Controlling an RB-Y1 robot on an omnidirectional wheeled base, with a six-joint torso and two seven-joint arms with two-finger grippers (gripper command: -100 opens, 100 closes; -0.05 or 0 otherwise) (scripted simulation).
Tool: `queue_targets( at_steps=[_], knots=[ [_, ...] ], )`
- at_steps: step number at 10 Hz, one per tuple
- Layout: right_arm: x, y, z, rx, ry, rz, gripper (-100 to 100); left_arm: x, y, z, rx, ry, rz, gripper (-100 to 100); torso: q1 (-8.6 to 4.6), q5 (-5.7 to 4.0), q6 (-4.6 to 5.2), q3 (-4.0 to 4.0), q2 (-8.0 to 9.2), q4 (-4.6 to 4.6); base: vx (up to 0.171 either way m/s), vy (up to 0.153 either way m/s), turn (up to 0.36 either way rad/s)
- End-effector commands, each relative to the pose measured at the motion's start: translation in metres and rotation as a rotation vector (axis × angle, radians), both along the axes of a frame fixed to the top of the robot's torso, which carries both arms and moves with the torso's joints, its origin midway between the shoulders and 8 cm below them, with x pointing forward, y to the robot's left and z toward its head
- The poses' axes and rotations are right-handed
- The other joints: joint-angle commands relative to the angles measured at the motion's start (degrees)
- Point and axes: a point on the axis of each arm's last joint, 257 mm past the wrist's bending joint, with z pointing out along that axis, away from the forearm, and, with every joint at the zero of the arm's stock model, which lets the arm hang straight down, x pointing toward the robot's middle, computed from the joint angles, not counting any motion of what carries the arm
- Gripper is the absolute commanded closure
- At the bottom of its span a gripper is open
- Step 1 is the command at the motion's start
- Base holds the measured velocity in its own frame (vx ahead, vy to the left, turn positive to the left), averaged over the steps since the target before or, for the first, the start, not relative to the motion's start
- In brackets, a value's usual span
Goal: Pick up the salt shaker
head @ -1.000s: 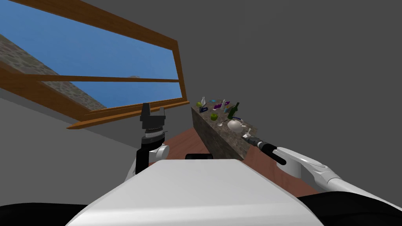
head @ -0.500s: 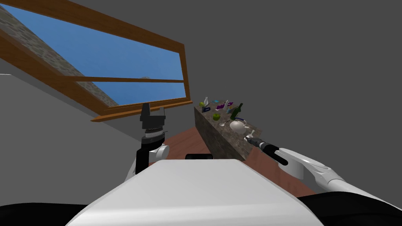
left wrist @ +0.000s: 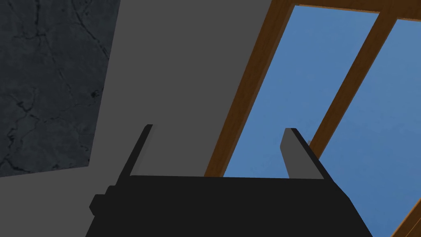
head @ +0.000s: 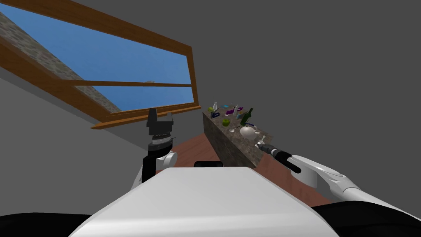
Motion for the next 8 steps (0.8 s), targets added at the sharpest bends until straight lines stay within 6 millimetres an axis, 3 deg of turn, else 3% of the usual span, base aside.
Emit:
queue_targets(
  at_steps=[1,6,7,8],
  knots=[
    [0.002,0.013,0.002,-0.001,0.001,0.028,100,0.000,0.000,0.000,0.000,0.000,0.000,0,0.00,0.00,0.00,0.00,0.00,0.00,0.070,-0.004,-0.315],
    [0.007,0.041,0.009,-0.001,0.001,0.092,100,0.000,0.000,0.000,0.000,0.000,0.000,0,-0.04,0.01,-0.06,-0.04,-0.06,-0.01,0.045,-0.010,-0.135],
    [0.005,0.036,0.009,-0.001,0.001,0.083,100,0.000,0.000,0.000,0.000,0.000,0.000,0,-0.02,-0.01,-0.09,-0.03,-0.05,-0.01,0.014,0.001,-0.023],
    [0.005,0.037,0.009,-0.001,0.001,0.084,0,0.000,0.000,0.000,0.000,0.000,0.000,0,-0.02,-0.01,-0.13,-0.02,-0.02,0.00,0.000,0.000,0.000]
  ],
)
